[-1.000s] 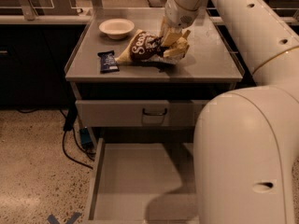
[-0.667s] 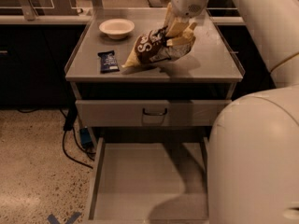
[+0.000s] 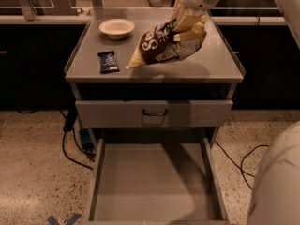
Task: Place brown chip bag into middle drawer
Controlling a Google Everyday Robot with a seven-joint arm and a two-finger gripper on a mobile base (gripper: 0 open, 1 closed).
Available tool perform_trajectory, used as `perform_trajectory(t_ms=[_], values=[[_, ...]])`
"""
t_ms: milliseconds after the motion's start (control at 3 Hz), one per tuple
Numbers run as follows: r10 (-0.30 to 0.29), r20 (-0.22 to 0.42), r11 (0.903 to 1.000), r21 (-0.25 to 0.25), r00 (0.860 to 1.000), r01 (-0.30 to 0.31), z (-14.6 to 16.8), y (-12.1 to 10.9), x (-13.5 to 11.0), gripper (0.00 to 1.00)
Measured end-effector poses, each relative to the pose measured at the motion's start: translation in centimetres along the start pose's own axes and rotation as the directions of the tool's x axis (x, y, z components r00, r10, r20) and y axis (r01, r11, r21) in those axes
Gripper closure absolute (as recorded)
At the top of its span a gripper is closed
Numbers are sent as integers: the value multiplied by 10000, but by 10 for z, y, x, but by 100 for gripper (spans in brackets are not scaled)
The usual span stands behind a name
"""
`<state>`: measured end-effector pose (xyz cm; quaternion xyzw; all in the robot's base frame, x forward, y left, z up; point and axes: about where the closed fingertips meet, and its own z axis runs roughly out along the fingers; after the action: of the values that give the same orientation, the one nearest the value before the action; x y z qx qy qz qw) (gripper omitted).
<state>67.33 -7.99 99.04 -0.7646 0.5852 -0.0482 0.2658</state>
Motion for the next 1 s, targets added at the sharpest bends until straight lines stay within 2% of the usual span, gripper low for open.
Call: perform_trajectory(t_ms=[333, 1000], values=[[34, -51, 10000, 63, 10000, -34, -19, 25, -11, 100], [281, -318, 9995, -121, 9991, -285, -42, 92, -36, 100]])
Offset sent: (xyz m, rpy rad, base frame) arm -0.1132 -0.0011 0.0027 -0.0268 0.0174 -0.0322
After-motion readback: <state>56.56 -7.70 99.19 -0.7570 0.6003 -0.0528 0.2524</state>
